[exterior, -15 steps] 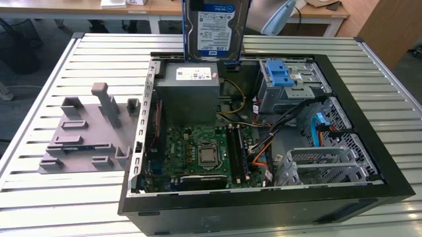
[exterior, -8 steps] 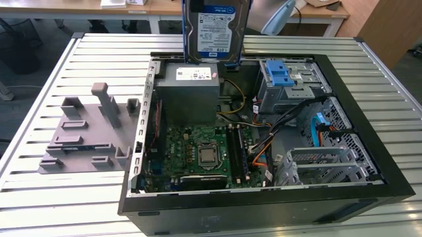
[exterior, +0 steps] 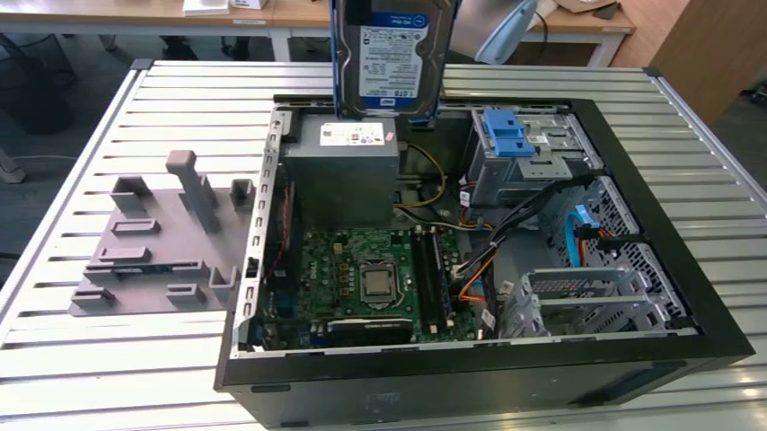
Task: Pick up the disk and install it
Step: 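Pick up the disk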
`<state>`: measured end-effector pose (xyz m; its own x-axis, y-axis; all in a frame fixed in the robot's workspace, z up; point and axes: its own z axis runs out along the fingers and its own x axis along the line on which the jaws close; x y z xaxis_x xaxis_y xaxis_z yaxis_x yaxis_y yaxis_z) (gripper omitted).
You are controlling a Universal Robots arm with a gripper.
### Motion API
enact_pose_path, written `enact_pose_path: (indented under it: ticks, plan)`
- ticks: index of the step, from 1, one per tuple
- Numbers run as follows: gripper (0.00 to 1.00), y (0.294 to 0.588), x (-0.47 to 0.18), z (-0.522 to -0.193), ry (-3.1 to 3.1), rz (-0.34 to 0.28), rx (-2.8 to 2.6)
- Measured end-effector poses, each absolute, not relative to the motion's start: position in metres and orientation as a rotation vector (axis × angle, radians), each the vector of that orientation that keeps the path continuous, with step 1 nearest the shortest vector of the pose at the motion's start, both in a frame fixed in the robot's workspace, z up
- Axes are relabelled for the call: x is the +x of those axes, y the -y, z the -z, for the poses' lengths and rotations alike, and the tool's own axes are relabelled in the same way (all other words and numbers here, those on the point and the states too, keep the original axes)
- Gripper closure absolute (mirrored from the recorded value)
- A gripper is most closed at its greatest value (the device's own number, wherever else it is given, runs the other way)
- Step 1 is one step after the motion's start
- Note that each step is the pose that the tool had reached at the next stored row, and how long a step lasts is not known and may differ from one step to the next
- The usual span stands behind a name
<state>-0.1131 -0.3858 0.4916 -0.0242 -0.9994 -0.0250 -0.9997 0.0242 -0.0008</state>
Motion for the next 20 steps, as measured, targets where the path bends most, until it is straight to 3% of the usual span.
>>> enact_pose_path:
  ticks: [20]
  plan:
    - [0.63,0.405,-0.113,-0.491,-2.235,-0.026,-2.181]
